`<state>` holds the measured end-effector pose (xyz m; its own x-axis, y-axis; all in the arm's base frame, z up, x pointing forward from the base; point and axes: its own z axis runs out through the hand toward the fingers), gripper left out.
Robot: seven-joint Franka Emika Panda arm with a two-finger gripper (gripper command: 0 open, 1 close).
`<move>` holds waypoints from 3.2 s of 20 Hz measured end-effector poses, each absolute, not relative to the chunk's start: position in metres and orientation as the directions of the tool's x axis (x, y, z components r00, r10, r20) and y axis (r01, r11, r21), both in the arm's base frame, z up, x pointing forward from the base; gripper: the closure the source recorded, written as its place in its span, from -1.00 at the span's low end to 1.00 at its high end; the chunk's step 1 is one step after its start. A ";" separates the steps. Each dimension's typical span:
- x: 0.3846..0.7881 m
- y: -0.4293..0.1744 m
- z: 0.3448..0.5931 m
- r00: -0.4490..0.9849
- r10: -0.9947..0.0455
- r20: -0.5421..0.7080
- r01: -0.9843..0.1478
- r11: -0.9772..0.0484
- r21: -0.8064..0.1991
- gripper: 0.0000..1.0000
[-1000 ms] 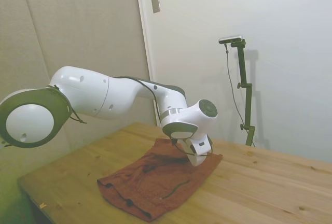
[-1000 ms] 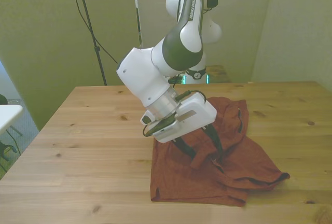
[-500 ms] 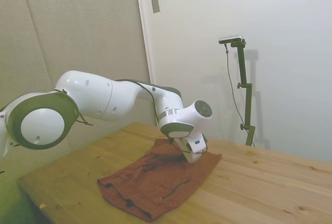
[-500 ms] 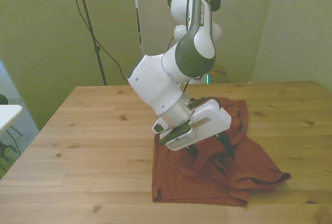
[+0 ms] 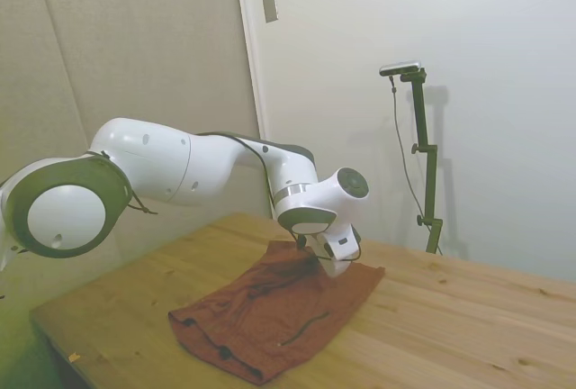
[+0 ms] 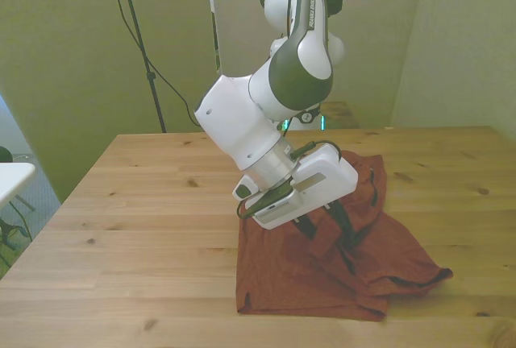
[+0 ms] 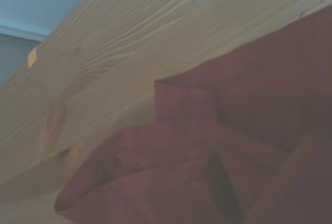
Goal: Unfold the shorts
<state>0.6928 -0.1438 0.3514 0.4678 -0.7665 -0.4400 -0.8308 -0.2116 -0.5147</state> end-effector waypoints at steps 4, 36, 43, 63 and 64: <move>0.691 -0.145 0.351 0.466 -0.766 -0.443 -0.833 -0.210 -0.513 1.00; 0.802 0.100 0.387 0.758 -0.532 -0.377 -0.643 -0.516 -0.566 -1.00; 0.796 0.074 0.446 0.792 -0.510 -0.336 -0.596 -0.525 -0.608 -1.00; 0.675 -0.128 0.561 0.605 -0.793 0.071 -0.784 -0.609 -0.125 -1.00; 0.666 -0.136 0.563 0.598 -0.797 0.087 -0.789 -0.604 -0.114 -1.00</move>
<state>0.6662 -0.1356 0.5628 0.5977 -0.7970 0.0870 -0.7888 -0.6040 -0.1142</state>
